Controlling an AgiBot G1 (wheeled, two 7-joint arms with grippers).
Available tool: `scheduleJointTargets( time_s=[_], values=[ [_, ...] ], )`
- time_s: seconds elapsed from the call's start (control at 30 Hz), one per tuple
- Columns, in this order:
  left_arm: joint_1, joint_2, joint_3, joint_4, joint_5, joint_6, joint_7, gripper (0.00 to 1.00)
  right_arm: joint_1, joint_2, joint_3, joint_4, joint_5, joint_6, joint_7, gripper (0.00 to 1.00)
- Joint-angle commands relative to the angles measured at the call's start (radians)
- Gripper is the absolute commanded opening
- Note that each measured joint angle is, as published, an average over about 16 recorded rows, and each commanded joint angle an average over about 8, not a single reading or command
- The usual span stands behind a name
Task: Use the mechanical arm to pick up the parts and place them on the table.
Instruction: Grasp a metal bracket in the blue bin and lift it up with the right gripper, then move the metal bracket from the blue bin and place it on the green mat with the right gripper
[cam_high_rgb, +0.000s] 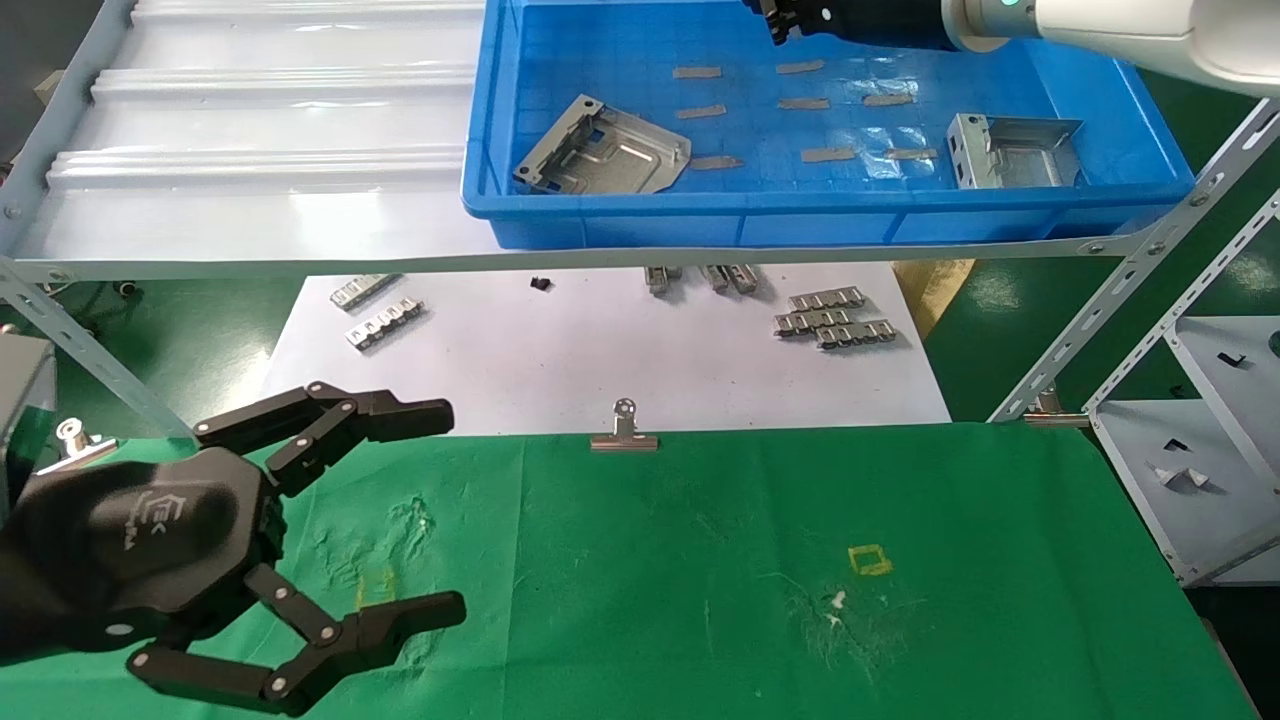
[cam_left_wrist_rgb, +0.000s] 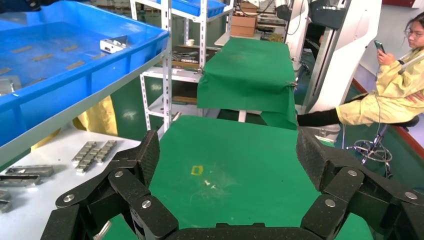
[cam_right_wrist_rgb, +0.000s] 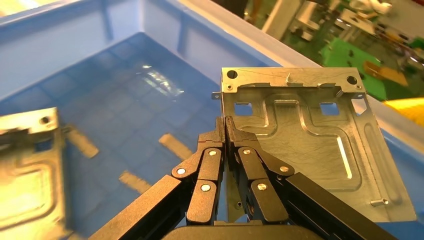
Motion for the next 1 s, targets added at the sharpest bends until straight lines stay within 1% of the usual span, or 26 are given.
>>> scheduleJointTargets(
  time_s=[0.03, 0.17, 0.4, 0.5, 0.6, 0.73, 0.87, 1.0],
  values=[
    [0.0, 0.0, 0.0, 0.0, 0.0, 0.0, 0.0, 1.0, 0.02, 0.007, 0.0, -0.007, 0.004, -0.031, -0.022, 0.0],
    [0.0, 0.0, 0.0, 0.0, 0.0, 0.0, 0.0, 1.0, 0.055, 0.056, 0.005, 0.001, 0.021, -0.212, -0.076, 0.0],
    [0.0, 0.0, 0.0, 0.0, 0.0, 0.0, 0.0, 1.0, 0.092, 0.157, 0.023, 0.028, 0.076, -0.604, -0.161, 0.0],
    [0.0, 0.0, 0.0, 0.0, 0.0, 0.0, 0.0, 1.0, 0.095, 0.192, 0.026, 0.036, 0.093, -0.722, -0.191, 0.0],
    [0.0, 0.0, 0.0, 0.0, 0.0, 0.0, 0.0, 1.0, 0.089, 0.223, 0.019, 0.059, 0.101, -0.77, -0.215, 0.0],
    [0.0, 0.0, 0.0, 0.0, 0.0, 0.0, 0.0, 1.0, 0.062, 0.272, -0.003, 0.137, 0.13, -0.791, -0.232, 0.0],
    [0.0, 0.0, 0.0, 0.0, 0.0, 0.0, 0.0, 1.0, 0.023, 0.338, -0.046, 0.271, 0.198, -0.797, -0.226, 0.0],
    [0.0, 0.0, 0.0, 0.0, 0.0, 0.0, 0.0, 1.0, -0.009, 0.414, -0.118, 0.433, 0.282, -0.797, -0.204, 0.0]
  ],
)
